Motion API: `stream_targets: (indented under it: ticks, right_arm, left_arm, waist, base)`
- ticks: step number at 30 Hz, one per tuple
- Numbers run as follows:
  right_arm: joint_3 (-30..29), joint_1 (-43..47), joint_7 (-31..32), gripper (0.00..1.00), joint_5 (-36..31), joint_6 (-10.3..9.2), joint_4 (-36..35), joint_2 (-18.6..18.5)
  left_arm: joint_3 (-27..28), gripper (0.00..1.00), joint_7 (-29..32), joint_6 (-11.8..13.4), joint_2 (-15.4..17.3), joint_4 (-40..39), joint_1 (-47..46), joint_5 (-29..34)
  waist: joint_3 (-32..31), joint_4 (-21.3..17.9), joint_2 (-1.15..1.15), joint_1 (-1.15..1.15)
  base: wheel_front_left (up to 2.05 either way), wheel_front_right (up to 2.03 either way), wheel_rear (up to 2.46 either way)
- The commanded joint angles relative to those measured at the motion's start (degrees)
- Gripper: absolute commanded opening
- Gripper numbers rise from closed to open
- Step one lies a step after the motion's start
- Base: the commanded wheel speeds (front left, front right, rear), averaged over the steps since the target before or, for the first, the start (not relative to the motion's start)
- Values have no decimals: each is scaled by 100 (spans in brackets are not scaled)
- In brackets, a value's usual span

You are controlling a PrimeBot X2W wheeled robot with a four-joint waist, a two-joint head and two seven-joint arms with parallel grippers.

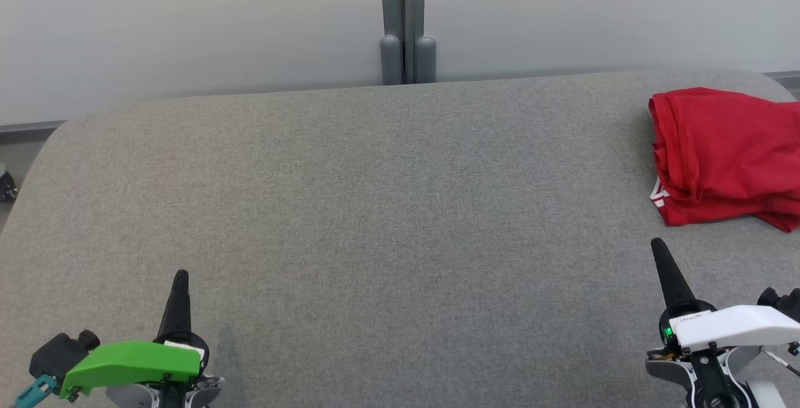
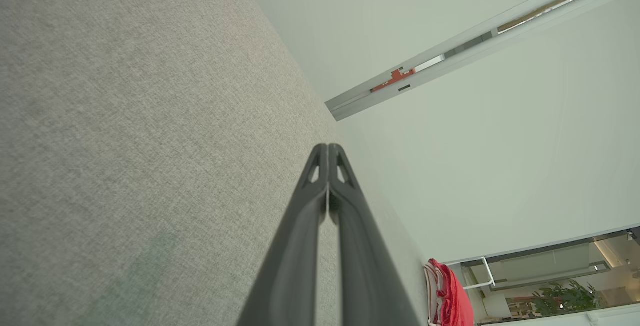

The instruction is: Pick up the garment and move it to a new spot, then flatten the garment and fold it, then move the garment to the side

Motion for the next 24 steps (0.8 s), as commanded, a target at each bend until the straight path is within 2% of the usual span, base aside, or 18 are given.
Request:
stream_targets:
  ticks: [1,24]
  right_arm:
    - [-25,-128,28,0,151,-2,-4,-10]
    - [-101,-359,256,0,1257,-3,275,47]
  left_arm:
    - [44,0,30,-40,-9,-33,-152,-167]
    - [267,0,341,-149,-57,-12,-268,-1346]
  waist:
    - [-1,-1,0,0]
    - [-9,-18,0,0]
  base:
    - [0,0,0]
    - [0,0,0]
